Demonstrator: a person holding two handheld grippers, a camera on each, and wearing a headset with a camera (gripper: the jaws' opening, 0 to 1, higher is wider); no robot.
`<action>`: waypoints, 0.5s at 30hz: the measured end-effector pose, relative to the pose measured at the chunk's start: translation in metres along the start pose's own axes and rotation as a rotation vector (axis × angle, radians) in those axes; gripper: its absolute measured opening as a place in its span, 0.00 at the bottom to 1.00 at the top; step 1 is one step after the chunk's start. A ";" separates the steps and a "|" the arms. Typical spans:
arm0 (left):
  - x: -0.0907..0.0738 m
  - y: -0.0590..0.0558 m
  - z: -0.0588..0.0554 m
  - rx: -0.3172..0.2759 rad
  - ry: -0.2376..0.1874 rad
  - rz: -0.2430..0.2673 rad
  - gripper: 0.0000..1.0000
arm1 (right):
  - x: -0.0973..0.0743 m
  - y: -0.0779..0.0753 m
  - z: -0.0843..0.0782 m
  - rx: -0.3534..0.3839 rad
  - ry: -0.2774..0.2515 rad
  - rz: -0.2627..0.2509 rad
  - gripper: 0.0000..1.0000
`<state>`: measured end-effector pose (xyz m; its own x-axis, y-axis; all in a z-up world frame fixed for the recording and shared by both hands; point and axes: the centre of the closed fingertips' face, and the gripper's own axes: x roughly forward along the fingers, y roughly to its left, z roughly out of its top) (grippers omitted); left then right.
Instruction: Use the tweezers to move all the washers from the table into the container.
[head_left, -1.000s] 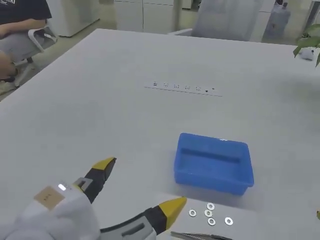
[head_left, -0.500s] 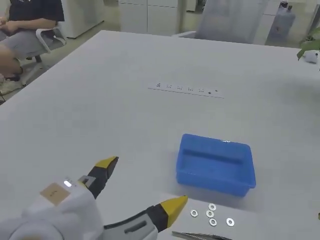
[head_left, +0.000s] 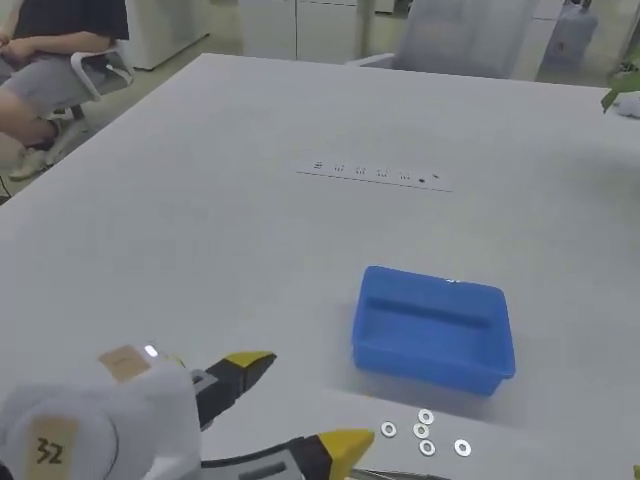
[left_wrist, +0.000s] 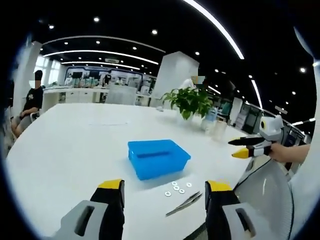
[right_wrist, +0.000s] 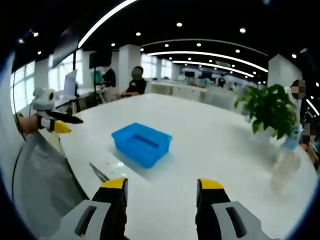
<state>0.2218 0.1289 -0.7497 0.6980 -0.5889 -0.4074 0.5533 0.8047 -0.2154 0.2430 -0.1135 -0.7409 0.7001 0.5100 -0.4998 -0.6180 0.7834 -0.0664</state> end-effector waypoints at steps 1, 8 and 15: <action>0.001 -0.001 -0.005 0.017 0.041 -0.013 0.57 | 0.004 0.007 0.004 -0.010 0.001 0.035 0.50; 0.015 -0.009 -0.030 0.180 0.221 -0.153 0.43 | 0.029 0.044 0.010 -0.008 0.031 0.215 0.36; 0.029 -0.012 -0.053 0.224 0.358 -0.264 0.29 | 0.054 0.083 -0.006 -0.103 0.124 0.386 0.24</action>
<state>0.2112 0.1066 -0.8056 0.3430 -0.6762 -0.6520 0.8015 0.5727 -0.1723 0.2271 -0.0230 -0.7781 0.3656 0.7073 -0.6050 -0.8635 0.5004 0.0631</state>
